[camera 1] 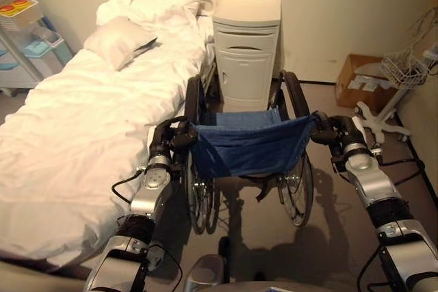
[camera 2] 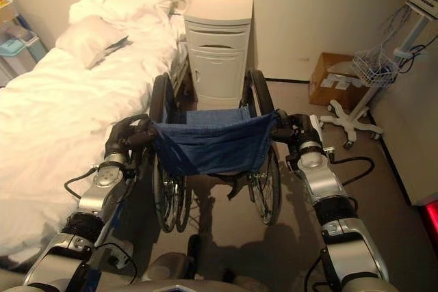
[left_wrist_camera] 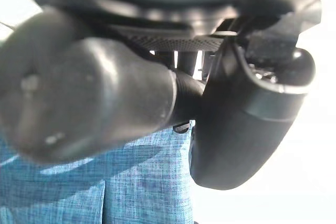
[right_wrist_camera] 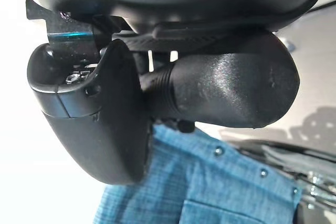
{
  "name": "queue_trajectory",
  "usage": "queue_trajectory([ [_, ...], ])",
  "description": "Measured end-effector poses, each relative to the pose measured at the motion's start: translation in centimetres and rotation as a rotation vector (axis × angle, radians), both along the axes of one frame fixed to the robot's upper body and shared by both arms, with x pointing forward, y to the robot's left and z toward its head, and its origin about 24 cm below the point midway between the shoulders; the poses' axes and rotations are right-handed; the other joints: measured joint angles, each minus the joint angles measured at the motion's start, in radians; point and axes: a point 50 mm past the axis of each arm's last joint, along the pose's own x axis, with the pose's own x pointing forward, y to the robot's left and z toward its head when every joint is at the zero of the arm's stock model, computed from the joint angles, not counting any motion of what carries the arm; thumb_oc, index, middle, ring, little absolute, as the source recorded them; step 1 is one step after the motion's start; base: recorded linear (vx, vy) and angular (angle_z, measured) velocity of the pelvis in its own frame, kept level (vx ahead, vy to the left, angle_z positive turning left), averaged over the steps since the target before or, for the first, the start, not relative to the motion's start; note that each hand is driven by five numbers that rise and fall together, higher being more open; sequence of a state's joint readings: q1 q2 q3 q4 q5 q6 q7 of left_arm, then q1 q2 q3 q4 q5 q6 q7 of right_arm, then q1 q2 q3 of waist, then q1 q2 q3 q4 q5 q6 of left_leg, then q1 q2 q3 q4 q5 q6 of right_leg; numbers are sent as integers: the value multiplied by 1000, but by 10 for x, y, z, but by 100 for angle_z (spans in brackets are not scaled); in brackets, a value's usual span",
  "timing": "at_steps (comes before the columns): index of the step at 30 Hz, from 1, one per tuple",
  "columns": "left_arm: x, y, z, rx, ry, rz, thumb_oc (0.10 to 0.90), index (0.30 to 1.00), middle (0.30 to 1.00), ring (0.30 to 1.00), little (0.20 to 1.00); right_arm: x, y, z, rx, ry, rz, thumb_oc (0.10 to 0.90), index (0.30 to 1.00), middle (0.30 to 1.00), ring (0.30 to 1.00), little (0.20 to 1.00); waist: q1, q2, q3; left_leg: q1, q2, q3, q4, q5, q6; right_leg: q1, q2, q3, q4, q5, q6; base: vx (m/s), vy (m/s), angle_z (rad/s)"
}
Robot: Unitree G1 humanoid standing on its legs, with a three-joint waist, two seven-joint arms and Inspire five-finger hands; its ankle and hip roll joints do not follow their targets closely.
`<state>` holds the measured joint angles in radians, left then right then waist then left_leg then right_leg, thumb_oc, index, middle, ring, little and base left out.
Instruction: Push the wheelchair next to the bed
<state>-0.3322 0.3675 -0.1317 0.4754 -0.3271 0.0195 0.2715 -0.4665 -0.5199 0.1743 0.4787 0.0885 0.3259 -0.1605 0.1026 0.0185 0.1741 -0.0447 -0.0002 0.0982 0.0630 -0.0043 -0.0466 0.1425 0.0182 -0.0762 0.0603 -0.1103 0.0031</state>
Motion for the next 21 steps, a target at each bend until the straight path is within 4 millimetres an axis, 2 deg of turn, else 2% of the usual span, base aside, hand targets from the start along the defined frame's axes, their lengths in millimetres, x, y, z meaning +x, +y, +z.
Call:
queue_trajectory([
  [1, 0, -1, -1, -2, 7, -3, 400, 300, 300, 300, 300, 0, 0, -3, 5, 12, -6, 400, 300, 300, 300, 300, 0, 5, -13, 21, -6, 12, -32, 19, 77, -17, -37, -62, 98, -64, 25, 281, 56, -27],
  [2, 1, -1, 0, 1, 8, -7, 400, 300, 300, 300, 300, 1, 1, -4, 11, 17, -8, 400, 300, 300, 300, 300, -3, 2, -17, 25, -5, 26, -23, 63, 122, -52, -70, -101, 249, -119, 44, 284, 48, -23],
  [4, 5, -1, 4, 15, 11, -9, 400, 300, 300, 300, 300, 1, 2, -9, 25, 29, -15, 400, 300, 300, 300, 300, -7, -10, -22, 34, -13, 17, -10, 78, 135, -110, -102, -104, 445, -147, 58, 220, -18, -4],
  [6, 8, 1, 8, 38, 8, -15, 400, 300, 300, 300, 300, 1, 3, -10, 31, 31, -14, 400, 300, 300, 300, 300, -14, -20, -29, 53, -20, -15, -25, 78, 145, -178, -129, -100, 575, -121, 104, 250, -160, -10],
  [7, 7, 7, 9, 49, 9, -4, 400, 300, 300, 300, 300, 4, 9, -10, 48, 26, -5, 400, 300, 300, 300, 300, -15, -5, -28, 69, -20, -92, -40, 87, 151, -189, -122, -98, 550, -125, 107, 241, -267, -26],
  [8, 7, 8, 9, 52, 12, 0, 400, 300, 300, 300, 300, 4, 11, -11, 53, 28, -4, 400, 300, 300, 300, 300, -17, 0, -29, 75, -16, -102, -41, 87, 150, -184, -118, -98, 512, -123, 111, 253, -284, -14],
  [9, 10, 8, 10, 58, 16, -3, 400, 300, 300, 300, 300, 2, 10, -13, 49, 29, -5, 400, 300, 300, 300, 300, -26, 7, -20, 80, -18, -142, -36, 80, 140, -200, -114, -95, 447, -123, 107, 235, -224, 19],
  [10, 13, 9, 13, 62, 5, 2, 400, 300, 300, 300, 300, 5, 12, -9, 63, 9, -4, 400, 300, 300, 300, 300, -32, 13, -17, 75, -8, -180, -31, 75, 138, -198, -80, -70, 284, -107, 109, 137, -112, 31],
  [11, 16, 11, 15, 69, 5, -1, 400, 300, 300, 300, 300, 6, 13, -8, 71, 5, -6, 400, 300, 300, 300, 300, -35, 10, -11, 77, -14, -198, -32, 77, 135, -211, -71, -65, 247, -90, 125, 141, -95, 77],
  [12, 20, 12, 14, 74, 21, -12, 400, 300, 300, 300, 300, 6, 12, -10, 83, 11, -13, 400, 300, 300, 300, 300, -71, -17, -5, 79, -38, -239, -29, 81, 128, -218, -73, -39, 232, -66, 149, 106, -51, 117],
  [13, 23, 11, 18, 85, 18, -20, 400, 300, 300, 300, 300, 4, 13, -13, 87, 22, -22, 400, 300, 300, 300, 300, -96, -59, -5, 81, -70, -259, -28, 70, 119, -206, -93, -42, 194, -44, 145, 134, -40, 120],
  [14, 24, 11, 20, 87, 13, -24, 400, 300, 300, 300, 300, 4, 12, -14, 90, 25, -24, 400, 300, 300, 300, 300, -103, -75, -5, 81, -76, -244, -24, 62, 110, -200, -99, -38, 187, -7, 108, 175, 9, 101],
  [15, 24, 8, 20, 89, 12, -34, 400, 300, 300, 300, 300, 2, 10, -14, 90, 20, -30, 400, 300, 300, 300, 300, -116, -86, -6, 82, -64, -202, -22, 58, 106, -185, -99, -48, 174, 22, 81, 213, 46, 59],
  [16, 24, 5, 20, 90, 12, -46, 400, 300, 300, 300, 300, 2, 5, -11, 76, 15, -34, 400, 300, 300, 300, 300, -111, -73, -8, 85, -38, -154, -19, 51, 94, -181, -88, -55, 149, 19, 76, 197, 52, 44],
  [17, 24, 4, 20, 84, 12, -48, 400, 300, 300, 300, 300, 3, 3, -9, 71, 10, -34, 400, 300, 300, 300, 300, -107, -63, -8, 83, -29, -138, -15, 50, 93, -175, -87, -65, 142, 18, 75, 135, 44, 8],
  [19, 23, -3, 15, 58, 21, -47, 400, 300, 300, 300, 300, 5, -3, -3, 50, 1, -33, 400, 300, 300, 300, 300, -88, -35, -11, 84, -20, -122, -25, 45, 85, -164, -84, -71, 133, 18, 75, 129, 61, -3],
  [21, 23, -8, 12, 43, 31, -51, 400, 300, 300, 300, 300, 5, -10, -1, 35, 9, -35, 400, 300, 300, 300, 300, -84, -23, -19, 97, -19, -122, -38, 46, 85, -155, -82, -74, 124, 19, 75, 108, 58, 7],
])
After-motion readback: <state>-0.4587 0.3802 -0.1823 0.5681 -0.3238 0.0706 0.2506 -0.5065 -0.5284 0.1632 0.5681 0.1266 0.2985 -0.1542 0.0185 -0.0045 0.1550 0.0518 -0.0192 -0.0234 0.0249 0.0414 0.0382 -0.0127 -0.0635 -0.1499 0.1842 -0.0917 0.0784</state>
